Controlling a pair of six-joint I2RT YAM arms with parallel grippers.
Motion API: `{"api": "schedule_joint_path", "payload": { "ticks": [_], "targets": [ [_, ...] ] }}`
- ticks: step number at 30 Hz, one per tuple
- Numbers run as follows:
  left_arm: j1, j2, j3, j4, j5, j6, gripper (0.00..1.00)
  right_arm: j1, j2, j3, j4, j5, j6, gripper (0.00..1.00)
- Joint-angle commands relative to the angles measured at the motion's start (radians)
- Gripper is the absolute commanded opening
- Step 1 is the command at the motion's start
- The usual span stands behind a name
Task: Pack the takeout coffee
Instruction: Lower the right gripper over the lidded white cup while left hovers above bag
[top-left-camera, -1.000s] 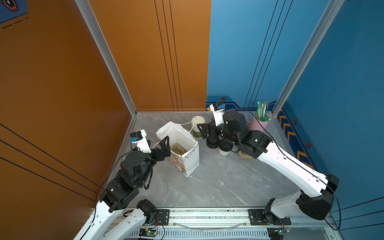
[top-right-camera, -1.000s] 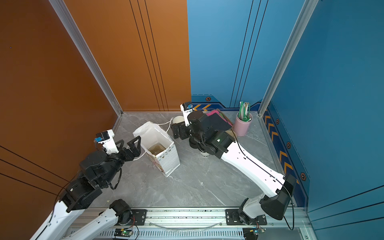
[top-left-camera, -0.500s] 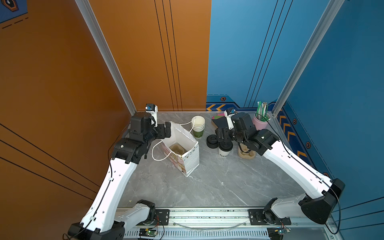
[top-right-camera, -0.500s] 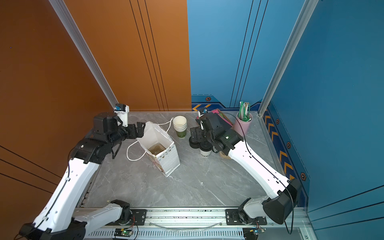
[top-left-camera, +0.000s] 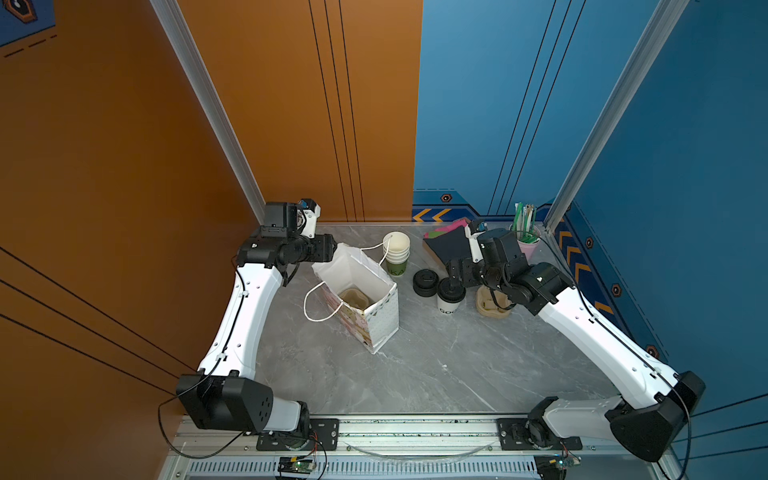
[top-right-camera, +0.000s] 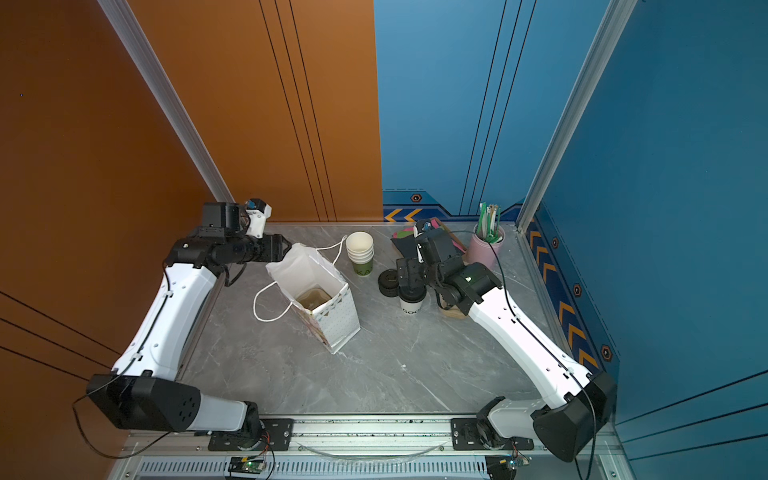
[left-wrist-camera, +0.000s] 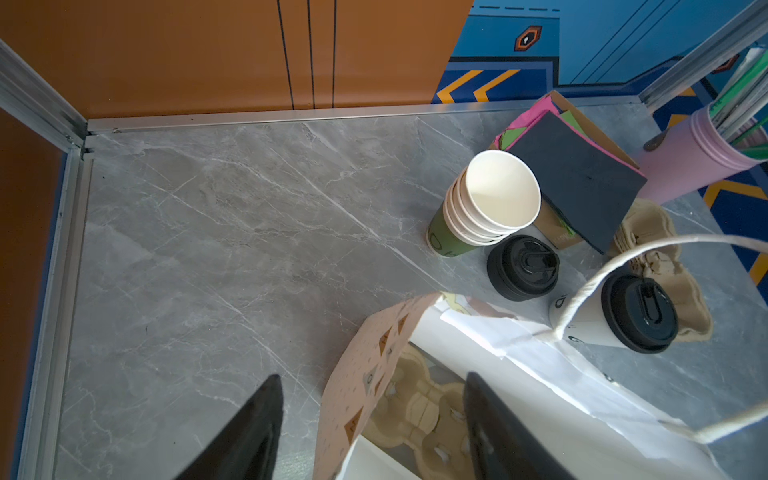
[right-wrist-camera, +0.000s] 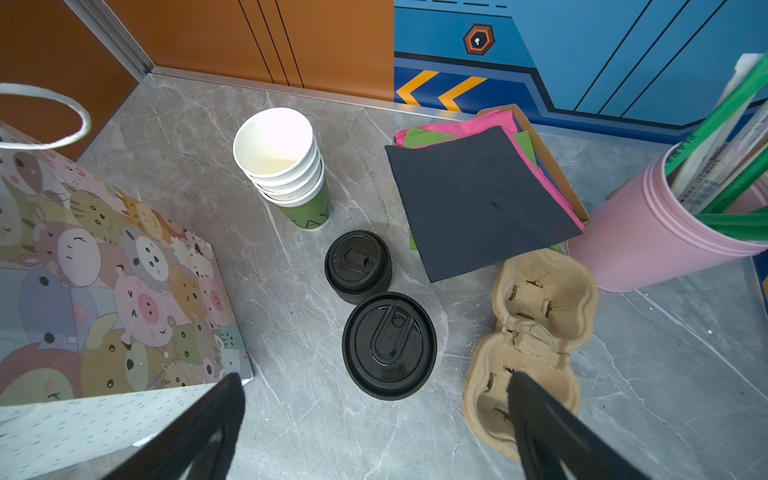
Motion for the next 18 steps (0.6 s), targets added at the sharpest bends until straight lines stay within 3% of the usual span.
{"api": "schedule_joint_path", "payload": {
  "ticks": [1,9,18],
  "targets": [
    [0.005,0.028,0.024,-0.057,0.050,0.039,0.63,-0.016,-0.017,-0.015,-0.034,-0.017,-0.004,0.99],
    [0.000,0.066,0.012,-0.058,0.047,0.027,0.34,-0.039,-0.028,-0.032,-0.039,-0.034,-0.004,1.00],
    [-0.033,0.001,-0.036,-0.060,0.027,-0.017,0.04,-0.072,-0.015,-0.052,-0.050,-0.048,-0.007,0.99]
  ]
}}
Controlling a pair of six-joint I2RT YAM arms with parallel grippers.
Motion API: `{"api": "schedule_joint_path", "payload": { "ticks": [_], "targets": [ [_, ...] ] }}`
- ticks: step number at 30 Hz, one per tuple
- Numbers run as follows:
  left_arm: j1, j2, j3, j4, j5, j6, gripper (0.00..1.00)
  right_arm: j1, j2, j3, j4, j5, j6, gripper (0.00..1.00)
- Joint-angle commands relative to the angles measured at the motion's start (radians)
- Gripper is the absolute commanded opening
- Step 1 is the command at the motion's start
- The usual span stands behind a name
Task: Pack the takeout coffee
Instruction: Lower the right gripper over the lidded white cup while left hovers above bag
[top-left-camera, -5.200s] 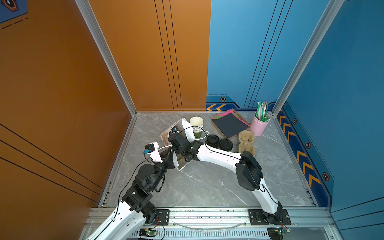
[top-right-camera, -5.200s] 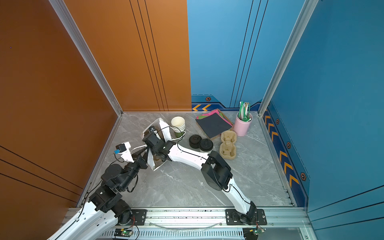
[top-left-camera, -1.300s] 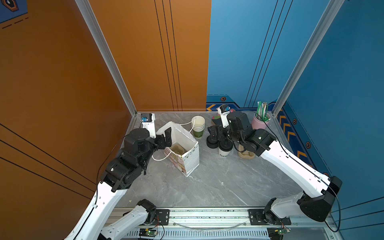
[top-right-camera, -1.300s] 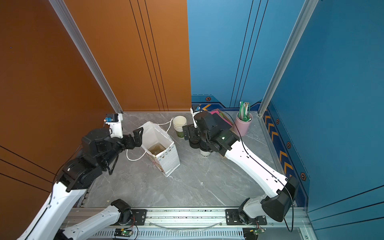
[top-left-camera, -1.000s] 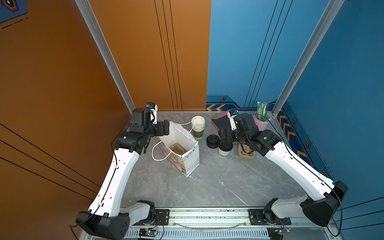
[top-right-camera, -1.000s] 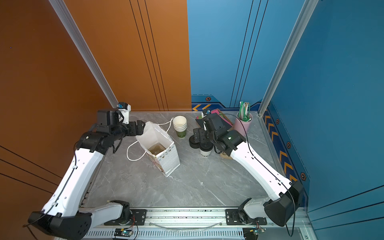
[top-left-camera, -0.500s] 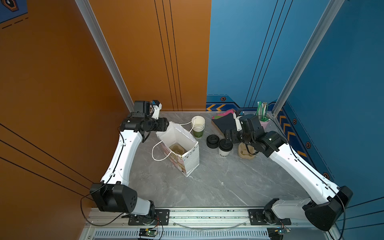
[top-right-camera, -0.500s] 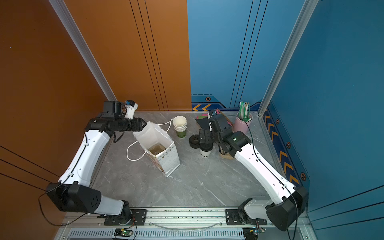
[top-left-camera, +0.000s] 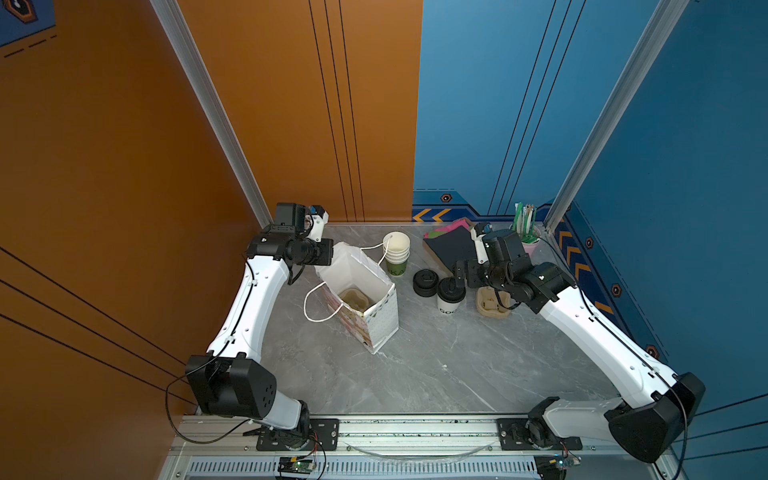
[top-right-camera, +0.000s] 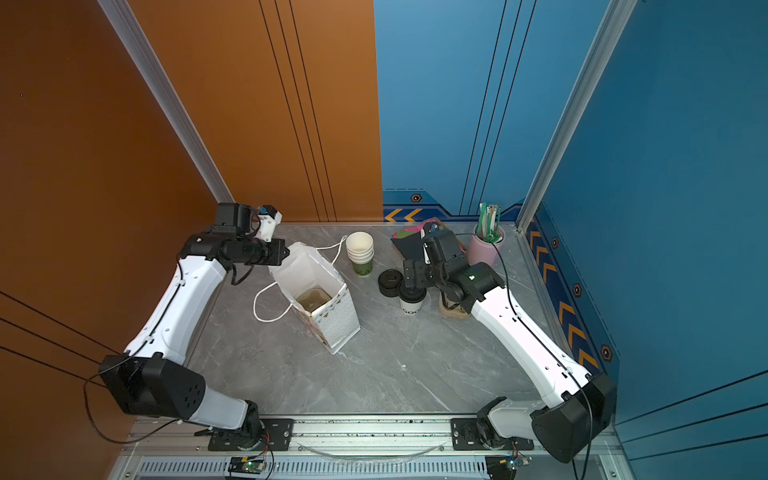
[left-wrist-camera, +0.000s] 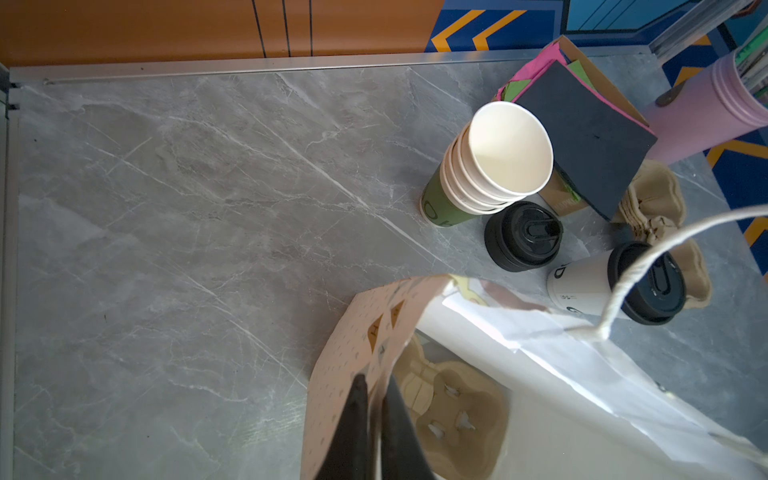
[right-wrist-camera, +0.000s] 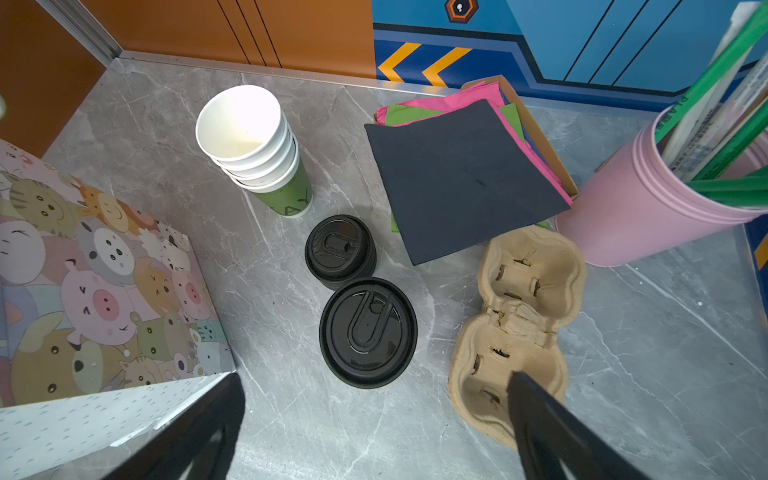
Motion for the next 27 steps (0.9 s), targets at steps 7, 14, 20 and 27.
{"api": "schedule_joint_path", "payload": {
  "ticks": [7,14,20,27],
  "targets": [
    [-0.028,-0.127,-0.087,-0.070,-0.009,-0.102,0.00,-0.041,0.033,-0.002,-0.122,0.010,-0.035,1.00],
    [-0.035,-0.215,-0.156,-0.097,-0.011,-0.198,0.00,-0.039,0.109,0.032,-0.165,-0.038,-0.058,1.00],
    [-0.046,-0.259,-0.202,-0.136,-0.051,-0.203,0.00,-0.028,0.216,0.096,-0.186,-0.046,-0.068,1.00],
    [-0.046,-0.303,-0.229,-0.144,-0.087,-0.199,0.00,-0.023,0.334,0.165,-0.211,-0.044,-0.087,1.00]
  ]
}}
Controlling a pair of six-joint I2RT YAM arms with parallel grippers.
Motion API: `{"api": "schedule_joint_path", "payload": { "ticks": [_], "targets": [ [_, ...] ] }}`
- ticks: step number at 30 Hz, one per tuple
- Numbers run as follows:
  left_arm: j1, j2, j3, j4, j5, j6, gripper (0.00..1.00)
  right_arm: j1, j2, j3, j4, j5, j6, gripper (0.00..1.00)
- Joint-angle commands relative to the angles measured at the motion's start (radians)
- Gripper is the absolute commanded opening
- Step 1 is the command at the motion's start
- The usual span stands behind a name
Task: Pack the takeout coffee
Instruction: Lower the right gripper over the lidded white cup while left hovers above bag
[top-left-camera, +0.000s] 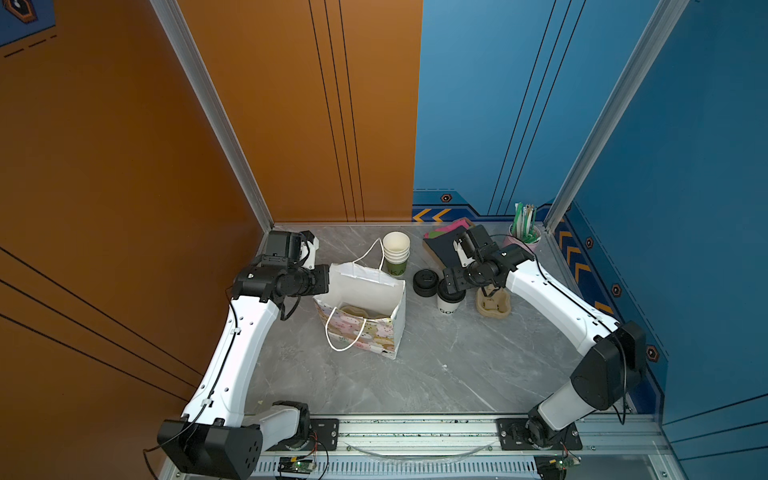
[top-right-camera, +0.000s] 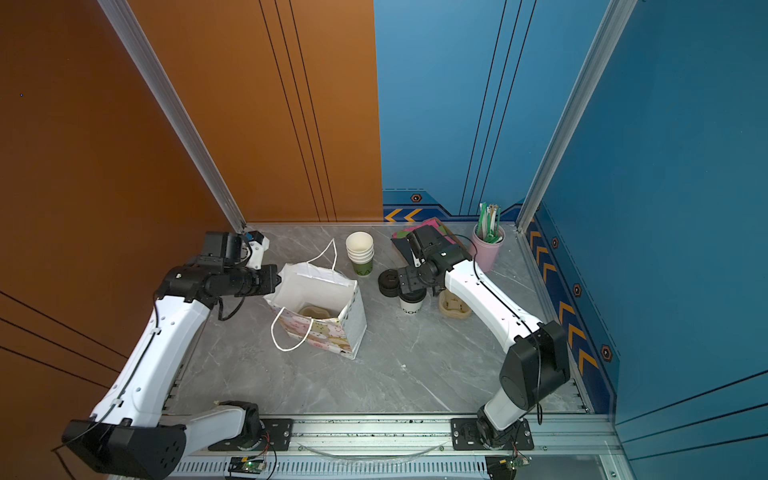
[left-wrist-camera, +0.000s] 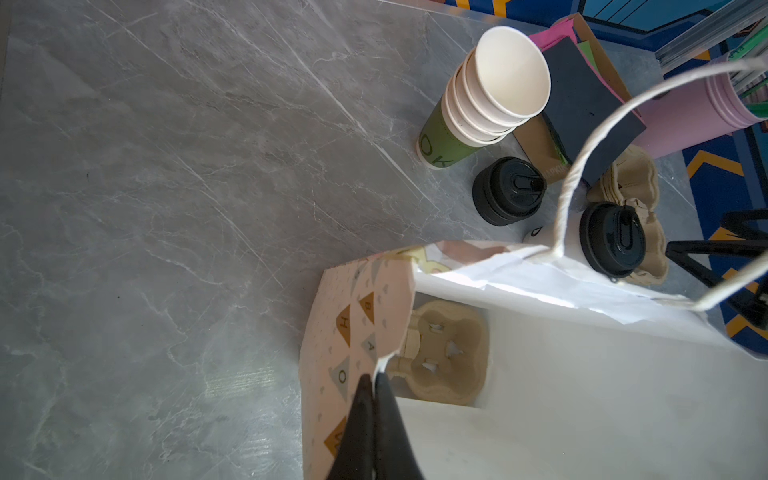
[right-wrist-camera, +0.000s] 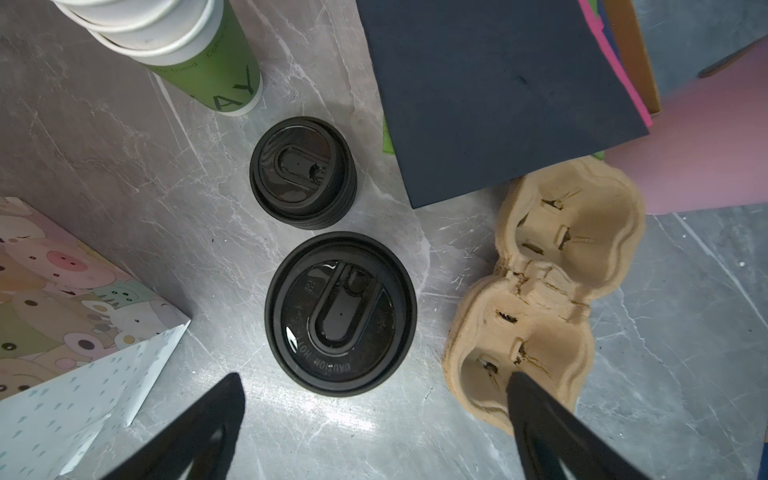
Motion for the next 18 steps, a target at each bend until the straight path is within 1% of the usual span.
{"api": "schedule_joint_path", "payload": {
  "ticks": [1,7,18],
  "targets": [
    [-0.007,-0.016,-0.020,-0.036,-0.027,-0.007,0.00,0.004,0.040,0.042,-0.047,-0.006,-0.025,1.00],
    [-0.015,-0.017,-0.021,-0.032,-0.027,-0.003,0.00,0.003,0.120,0.107,-0.087,-0.055,-0.034,1.00],
    [-0.044,0.002,-0.020,-0.032,-0.021,-0.001,0.00,-0.023,0.186,0.157,-0.136,-0.097,-0.026,1.00]
  ]
}}
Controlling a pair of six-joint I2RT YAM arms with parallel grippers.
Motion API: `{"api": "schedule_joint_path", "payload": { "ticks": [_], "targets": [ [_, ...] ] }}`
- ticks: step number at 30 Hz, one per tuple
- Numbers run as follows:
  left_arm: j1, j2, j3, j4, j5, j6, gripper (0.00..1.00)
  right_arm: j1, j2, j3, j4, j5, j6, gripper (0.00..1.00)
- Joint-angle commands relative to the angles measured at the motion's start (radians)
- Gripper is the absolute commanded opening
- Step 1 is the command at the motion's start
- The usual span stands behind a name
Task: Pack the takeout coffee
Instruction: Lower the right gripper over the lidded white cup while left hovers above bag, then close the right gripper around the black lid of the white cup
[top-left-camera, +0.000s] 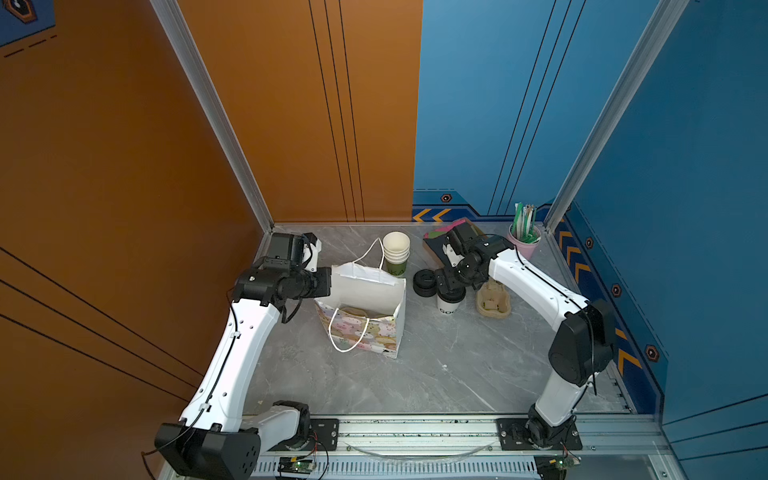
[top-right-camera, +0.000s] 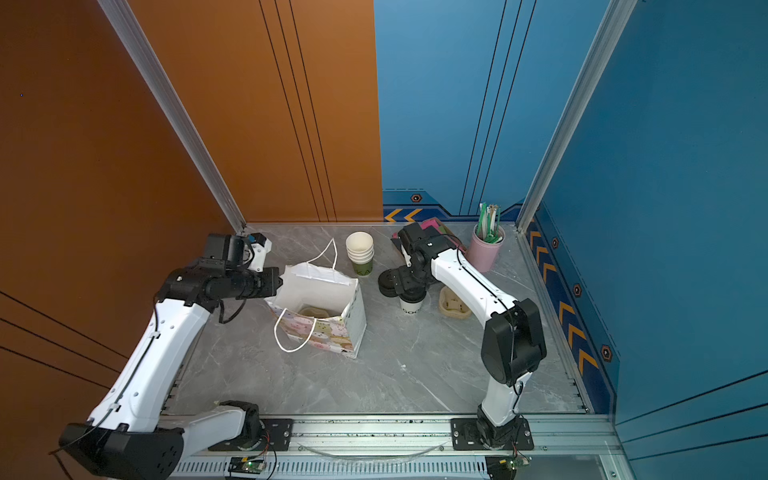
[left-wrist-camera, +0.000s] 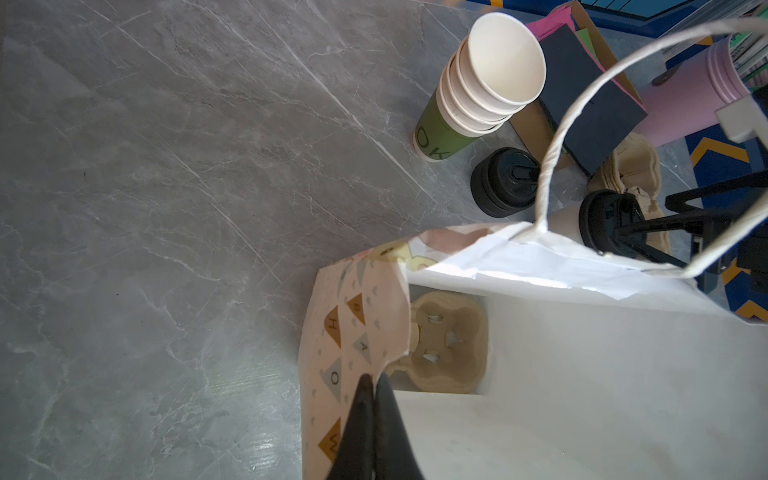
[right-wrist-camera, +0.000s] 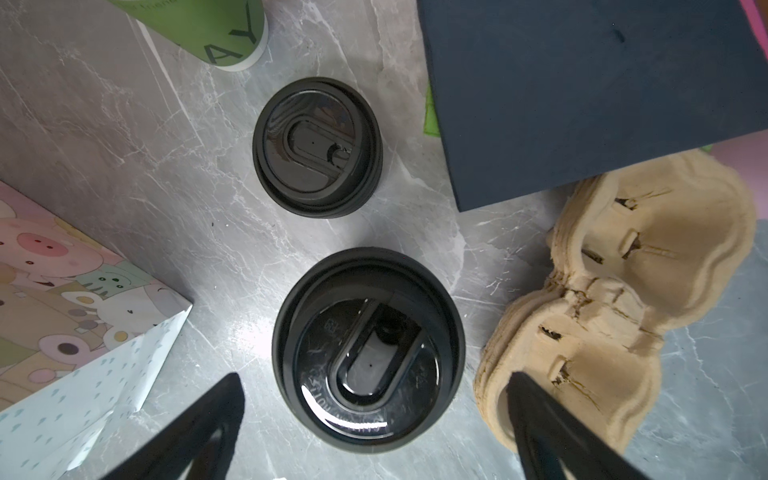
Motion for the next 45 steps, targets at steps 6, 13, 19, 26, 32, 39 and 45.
{"api": "schedule_joint_path", "payload": {
  "ticks": [6,13,19,26,32,39,45],
  "targets": [
    [-0.017,0.009,-0.013,-0.026,-0.017,-0.002,0.00,-0.016,0.045,0.052,-0.081,-0.029,-0.020,1.00],
    [-0.025,0.016,-0.013,-0.026,-0.018,-0.004,0.00,-0.017,0.064,0.067,-0.098,-0.021,-0.026,1.00],
    [-0.030,0.024,-0.013,-0.026,-0.021,-0.003,0.00,-0.014,0.074,0.070,-0.103,-0.055,-0.026,1.00],
    [-0.038,0.031,-0.013,-0.026,-0.021,0.001,0.00,-0.010,0.090,0.081,-0.103,-0.058,-0.014,1.00],
    [-0.042,0.033,-0.012,-0.025,-0.024,0.002,0.00,-0.008,0.102,0.092,-0.102,-0.078,-0.004,1.00],
    [-0.043,0.036,-0.010,-0.025,-0.023,0.003,0.00,-0.005,0.118,0.092,-0.103,-0.068,-0.002,1.00],
    [-0.048,0.039,-0.010,-0.025,-0.024,0.004,0.00,-0.002,0.133,0.092,-0.103,-0.062,-0.002,1.00]
  ]
}}
